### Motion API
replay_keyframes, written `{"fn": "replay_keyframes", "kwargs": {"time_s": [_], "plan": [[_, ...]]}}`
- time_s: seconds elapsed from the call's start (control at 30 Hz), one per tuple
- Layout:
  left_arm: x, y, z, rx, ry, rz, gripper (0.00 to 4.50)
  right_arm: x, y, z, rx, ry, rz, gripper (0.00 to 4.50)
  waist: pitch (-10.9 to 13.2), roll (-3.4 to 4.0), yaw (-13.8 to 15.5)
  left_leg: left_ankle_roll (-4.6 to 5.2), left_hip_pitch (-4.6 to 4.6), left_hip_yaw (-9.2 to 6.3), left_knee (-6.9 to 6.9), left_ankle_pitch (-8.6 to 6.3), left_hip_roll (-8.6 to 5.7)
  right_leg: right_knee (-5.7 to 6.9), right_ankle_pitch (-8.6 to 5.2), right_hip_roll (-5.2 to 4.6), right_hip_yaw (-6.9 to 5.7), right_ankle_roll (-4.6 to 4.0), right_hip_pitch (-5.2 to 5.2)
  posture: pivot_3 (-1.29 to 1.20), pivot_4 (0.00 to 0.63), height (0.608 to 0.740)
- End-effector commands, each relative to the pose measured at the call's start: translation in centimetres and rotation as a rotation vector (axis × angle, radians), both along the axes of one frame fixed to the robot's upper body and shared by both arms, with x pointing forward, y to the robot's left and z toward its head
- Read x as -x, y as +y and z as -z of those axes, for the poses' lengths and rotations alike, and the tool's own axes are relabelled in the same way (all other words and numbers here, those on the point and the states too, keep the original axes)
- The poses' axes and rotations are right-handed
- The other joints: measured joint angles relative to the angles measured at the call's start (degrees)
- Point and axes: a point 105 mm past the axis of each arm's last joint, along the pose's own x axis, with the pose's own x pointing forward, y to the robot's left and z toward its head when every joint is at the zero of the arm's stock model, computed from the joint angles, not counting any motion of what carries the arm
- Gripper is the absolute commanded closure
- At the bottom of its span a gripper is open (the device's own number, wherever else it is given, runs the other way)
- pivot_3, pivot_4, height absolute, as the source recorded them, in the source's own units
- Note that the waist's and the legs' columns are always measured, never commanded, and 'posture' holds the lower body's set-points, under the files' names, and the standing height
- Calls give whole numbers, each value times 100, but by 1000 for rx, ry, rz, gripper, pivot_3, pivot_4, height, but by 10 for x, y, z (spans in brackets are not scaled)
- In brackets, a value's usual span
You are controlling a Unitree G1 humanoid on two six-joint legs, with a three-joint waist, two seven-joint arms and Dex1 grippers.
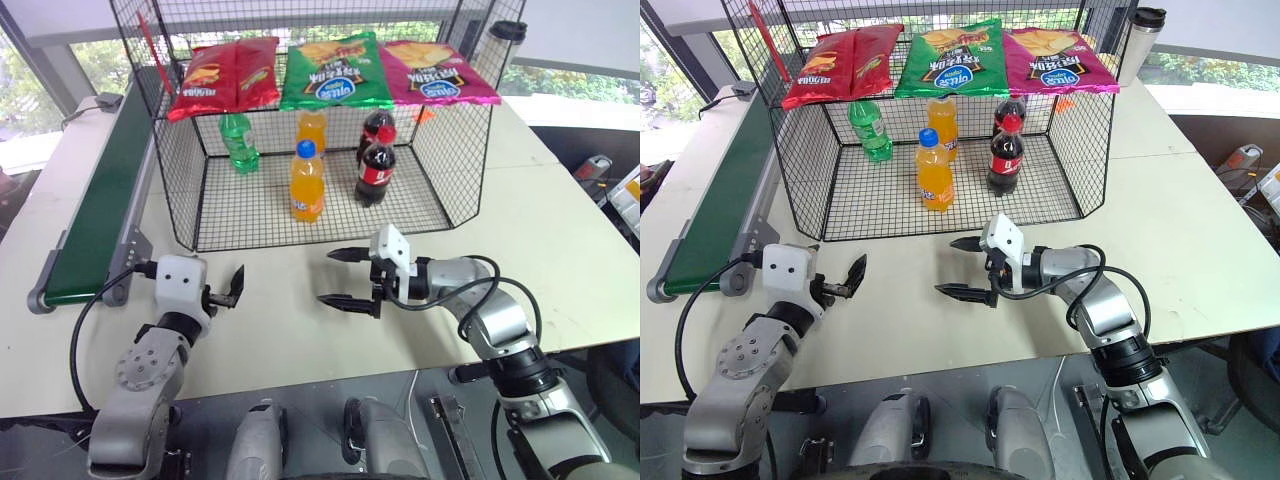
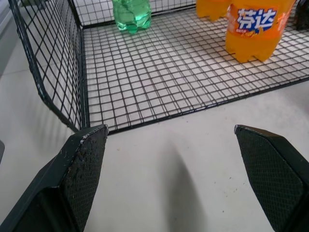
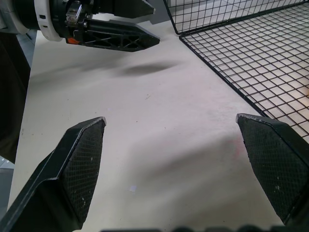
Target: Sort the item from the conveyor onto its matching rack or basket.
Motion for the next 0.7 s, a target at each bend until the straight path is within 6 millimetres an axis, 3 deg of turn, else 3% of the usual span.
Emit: {"fn": "replay_keyframes", "kwargs": {"time_s": [0.03,0.7], "plan": [[1,-2,-12,-15,-63,11,129,4,4,-15,-22,-57,-26,0,0,0,0,0,0,0,0,0,0,0,0,0,0,0,0,0,150,740],[3,1,-10,-38,-47,-2,129,3,4,-14,-25,-55,-25,0,0,0,1,0,0,0,0,0,0,0,0,0,0,0,0,0,150,740]]}}
